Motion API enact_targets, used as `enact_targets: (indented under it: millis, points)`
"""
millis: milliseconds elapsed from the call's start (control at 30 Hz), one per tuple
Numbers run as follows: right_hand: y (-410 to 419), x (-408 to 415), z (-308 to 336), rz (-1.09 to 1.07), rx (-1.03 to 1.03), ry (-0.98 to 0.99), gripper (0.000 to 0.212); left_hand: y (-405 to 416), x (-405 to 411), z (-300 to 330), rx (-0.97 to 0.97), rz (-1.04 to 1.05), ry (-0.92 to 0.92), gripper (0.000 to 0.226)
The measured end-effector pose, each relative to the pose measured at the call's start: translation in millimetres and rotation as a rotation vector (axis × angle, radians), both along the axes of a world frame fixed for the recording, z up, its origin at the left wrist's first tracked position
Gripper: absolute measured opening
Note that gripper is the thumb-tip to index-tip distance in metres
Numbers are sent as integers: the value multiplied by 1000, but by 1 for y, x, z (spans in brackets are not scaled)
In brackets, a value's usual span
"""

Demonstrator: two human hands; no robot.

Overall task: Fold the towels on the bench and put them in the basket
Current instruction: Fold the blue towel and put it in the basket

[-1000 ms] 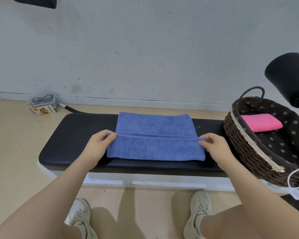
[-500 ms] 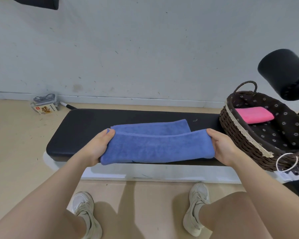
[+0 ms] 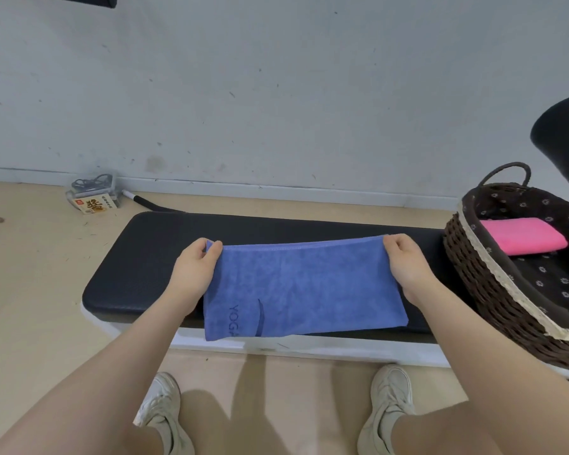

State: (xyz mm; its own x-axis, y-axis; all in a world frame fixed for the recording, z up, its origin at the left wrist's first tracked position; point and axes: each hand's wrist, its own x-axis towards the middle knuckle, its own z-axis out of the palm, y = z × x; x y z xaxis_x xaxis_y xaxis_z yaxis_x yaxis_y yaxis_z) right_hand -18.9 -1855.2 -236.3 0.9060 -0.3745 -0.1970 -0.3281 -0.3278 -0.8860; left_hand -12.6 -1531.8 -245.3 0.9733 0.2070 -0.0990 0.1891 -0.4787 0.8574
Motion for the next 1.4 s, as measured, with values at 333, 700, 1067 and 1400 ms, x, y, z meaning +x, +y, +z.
enact_targets:
  millis: [333, 700, 1067, 1400]
  points:
    - [10, 28, -27, 19, -540, 58, 22, -1, 26, -18, 484, -71, -56, 22]
    - [6, 39, -22, 134, -673, 96, 16, -2, 46, -14, 876, -360, 47, 30]
    - [13, 37, -5, 162, -1044, 23, 50, -65, 71, -14, 872, -321, -406, 37]
    - [79, 18, -42, 705, -968, 47, 57, -66, 41, -42, 896, -692, -90, 86]
